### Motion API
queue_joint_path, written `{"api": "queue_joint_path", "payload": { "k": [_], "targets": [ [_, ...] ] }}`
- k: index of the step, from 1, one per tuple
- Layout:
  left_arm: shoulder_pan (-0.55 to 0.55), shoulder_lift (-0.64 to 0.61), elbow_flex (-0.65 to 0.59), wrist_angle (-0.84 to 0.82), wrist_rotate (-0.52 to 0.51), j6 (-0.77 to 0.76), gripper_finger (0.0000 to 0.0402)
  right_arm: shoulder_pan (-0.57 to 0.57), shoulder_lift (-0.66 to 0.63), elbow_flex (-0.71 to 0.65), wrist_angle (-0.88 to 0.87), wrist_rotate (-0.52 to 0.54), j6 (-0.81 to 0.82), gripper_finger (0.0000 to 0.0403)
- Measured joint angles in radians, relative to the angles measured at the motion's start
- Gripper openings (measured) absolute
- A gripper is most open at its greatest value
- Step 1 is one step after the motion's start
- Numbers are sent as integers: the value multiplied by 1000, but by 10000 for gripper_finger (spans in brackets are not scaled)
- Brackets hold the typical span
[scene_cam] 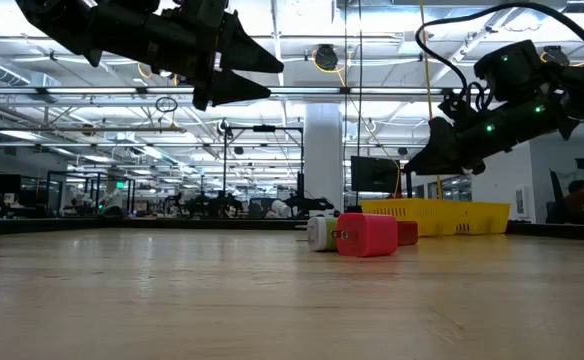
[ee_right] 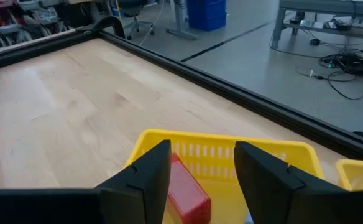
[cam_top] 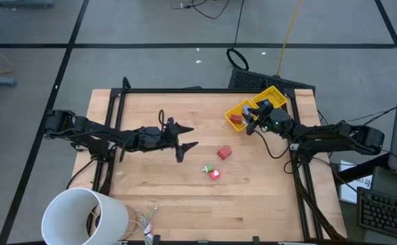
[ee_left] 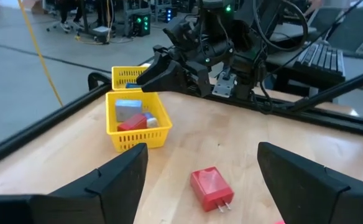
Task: Pick & Place Office items
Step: Put the red charger adapter into the left yellow bin
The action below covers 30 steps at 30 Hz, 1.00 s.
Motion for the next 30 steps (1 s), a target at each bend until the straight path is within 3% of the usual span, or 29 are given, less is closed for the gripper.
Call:
{"api": "queue_joint_path", "payload": {
  "k": [3,9,14,20,25,30],
  "targets": [
    [0,0,0,-1,0,-14,298,0,0,0,23,-79,-2,163],
    [0,0,0,-2,0,-19,296,21,0,0,97,-381,-7,161],
    [2,0,0,-2,-4,-20,296,102,0,0,94,-559,-116,168],
    [3,0,0,-2,-4,-20,296,248,0,0,72,-560,-195,201],
    [3,0,0,-2,-5,-20,296,348,0,3,62,-442,-205,259],
    [3,0,0,-1,-5,-20,296,381,37,61,-65,-408,-240,296]
  ]
}}
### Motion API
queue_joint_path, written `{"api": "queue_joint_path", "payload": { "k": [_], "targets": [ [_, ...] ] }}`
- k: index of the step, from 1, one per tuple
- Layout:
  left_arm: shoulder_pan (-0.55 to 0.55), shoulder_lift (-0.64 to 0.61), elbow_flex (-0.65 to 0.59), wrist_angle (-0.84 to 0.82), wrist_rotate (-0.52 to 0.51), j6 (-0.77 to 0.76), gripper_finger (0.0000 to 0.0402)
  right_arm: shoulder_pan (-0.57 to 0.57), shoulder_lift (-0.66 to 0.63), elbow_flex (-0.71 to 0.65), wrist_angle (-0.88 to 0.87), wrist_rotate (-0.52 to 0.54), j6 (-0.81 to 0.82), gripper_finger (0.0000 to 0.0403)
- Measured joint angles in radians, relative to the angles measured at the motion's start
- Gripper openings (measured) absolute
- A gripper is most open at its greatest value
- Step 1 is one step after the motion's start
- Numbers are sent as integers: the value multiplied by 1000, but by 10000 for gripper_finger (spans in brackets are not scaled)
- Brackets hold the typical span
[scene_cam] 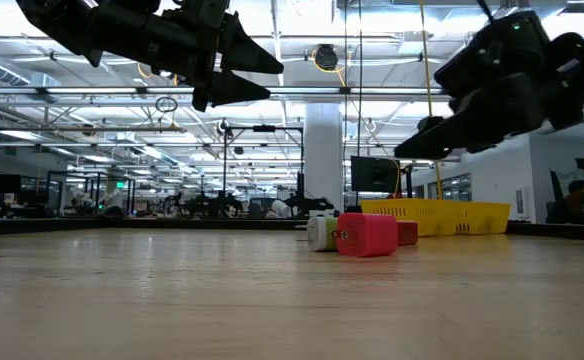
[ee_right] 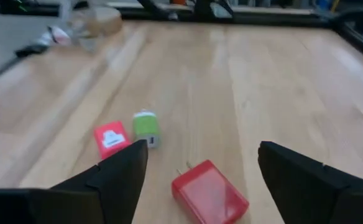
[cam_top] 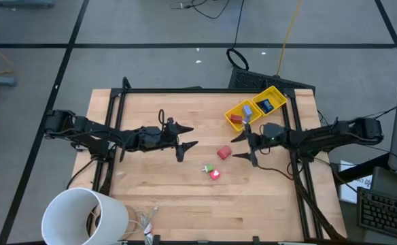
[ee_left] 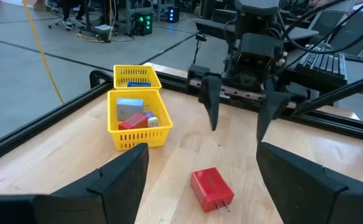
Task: Pick & Place Office items
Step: Put the red charger adapter into the left yellow bin
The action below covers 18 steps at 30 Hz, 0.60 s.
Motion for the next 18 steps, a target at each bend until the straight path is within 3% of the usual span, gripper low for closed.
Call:
{"api": "queue_joint_path", "payload": {
  "k": [13,18],
  "targets": [
    [0,0,0,0,0,0,296,18,417,173,-22,58,-90,280],
    [0,0,0,0,0,0,296,-1,511,202,-29,74,-88,281]
  ]
}}
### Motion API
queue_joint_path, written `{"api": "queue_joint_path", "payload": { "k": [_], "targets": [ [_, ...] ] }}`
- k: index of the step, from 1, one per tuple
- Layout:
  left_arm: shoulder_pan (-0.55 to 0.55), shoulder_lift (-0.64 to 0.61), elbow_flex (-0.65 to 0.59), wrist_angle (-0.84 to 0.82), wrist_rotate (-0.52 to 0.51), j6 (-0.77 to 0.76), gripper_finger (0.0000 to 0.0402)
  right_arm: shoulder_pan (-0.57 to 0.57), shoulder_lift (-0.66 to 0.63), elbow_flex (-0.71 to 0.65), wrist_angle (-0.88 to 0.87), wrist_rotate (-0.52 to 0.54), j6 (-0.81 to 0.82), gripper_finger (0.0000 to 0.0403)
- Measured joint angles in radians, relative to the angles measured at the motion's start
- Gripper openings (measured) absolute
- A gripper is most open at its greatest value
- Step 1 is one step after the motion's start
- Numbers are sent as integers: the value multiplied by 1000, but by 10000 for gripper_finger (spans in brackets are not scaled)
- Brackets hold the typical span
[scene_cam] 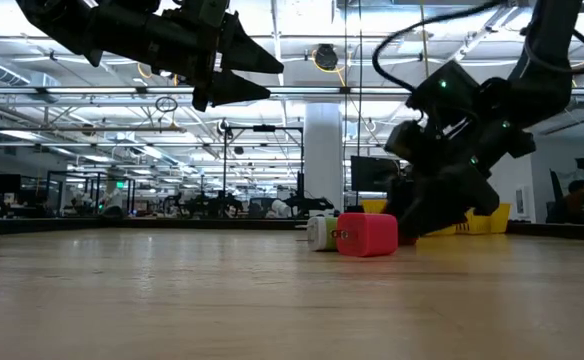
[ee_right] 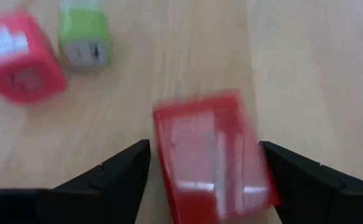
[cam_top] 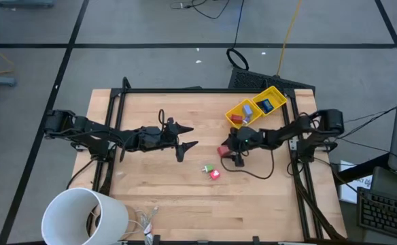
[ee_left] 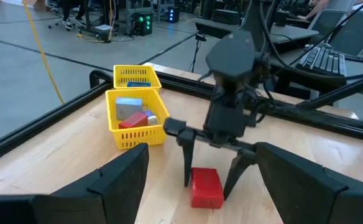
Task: Pick & Place Office items
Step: Put the red charger adapter into the left yellow bin
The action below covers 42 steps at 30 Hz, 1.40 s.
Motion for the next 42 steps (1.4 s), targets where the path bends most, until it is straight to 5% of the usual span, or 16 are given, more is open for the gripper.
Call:
{"api": "queue_joint_path", "payload": {
  "k": [11,21,30,42],
  "targets": [
    [0,0,0,-1,9,0,296,3,-5,2,-32,-3,-6,264],
    [0,0,0,-1,9,0,296,9,-5,2,-37,-6,-28,207],
    [0,0,0,-2,10,0,296,10,-22,2,-36,-107,-25,224],
    [0,0,0,-5,10,0,296,10,-157,2,-68,-109,33,209]
  ]
}}
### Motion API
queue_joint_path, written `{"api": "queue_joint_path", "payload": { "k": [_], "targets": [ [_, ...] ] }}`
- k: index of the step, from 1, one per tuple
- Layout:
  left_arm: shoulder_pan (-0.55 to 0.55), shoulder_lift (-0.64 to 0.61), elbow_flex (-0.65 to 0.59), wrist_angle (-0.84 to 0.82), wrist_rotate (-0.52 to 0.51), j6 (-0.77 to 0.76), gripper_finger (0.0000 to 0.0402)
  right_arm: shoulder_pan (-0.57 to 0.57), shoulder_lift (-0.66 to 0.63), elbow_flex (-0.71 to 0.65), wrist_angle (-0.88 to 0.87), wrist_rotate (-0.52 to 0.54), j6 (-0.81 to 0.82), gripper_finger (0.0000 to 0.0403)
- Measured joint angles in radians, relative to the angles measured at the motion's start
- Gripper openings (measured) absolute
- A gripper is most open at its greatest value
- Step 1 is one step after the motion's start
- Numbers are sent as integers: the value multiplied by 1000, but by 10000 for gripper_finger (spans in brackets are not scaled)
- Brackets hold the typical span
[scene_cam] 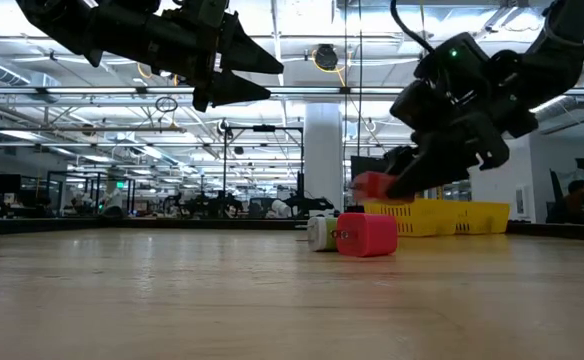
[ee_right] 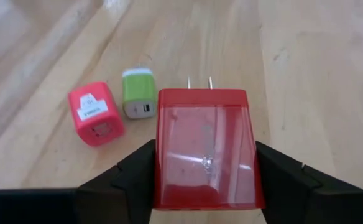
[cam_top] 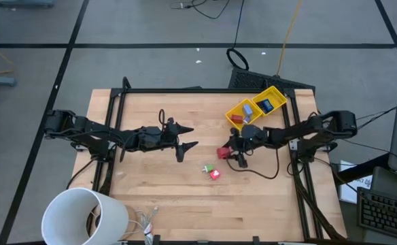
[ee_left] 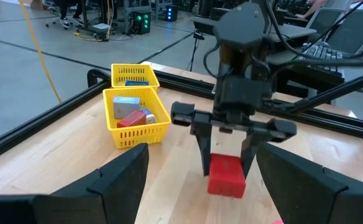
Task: Pick & Place Office items
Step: Put the red charger adapter into the left yellow bin
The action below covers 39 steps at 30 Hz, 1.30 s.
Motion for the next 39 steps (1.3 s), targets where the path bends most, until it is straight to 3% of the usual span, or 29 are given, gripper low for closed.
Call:
{"api": "queue_joint_path", "payload": {
  "k": [25,36,39],
  "targets": [
    [0,0,0,-4,0,0,296,-2,-340,0,-180,3,82,206],
    [0,0,0,-4,0,-10,296,-2,-368,0,-209,9,82,206],
    [0,0,0,-4,0,-10,296,-2,-368,0,-210,68,111,206]
  ]
}}
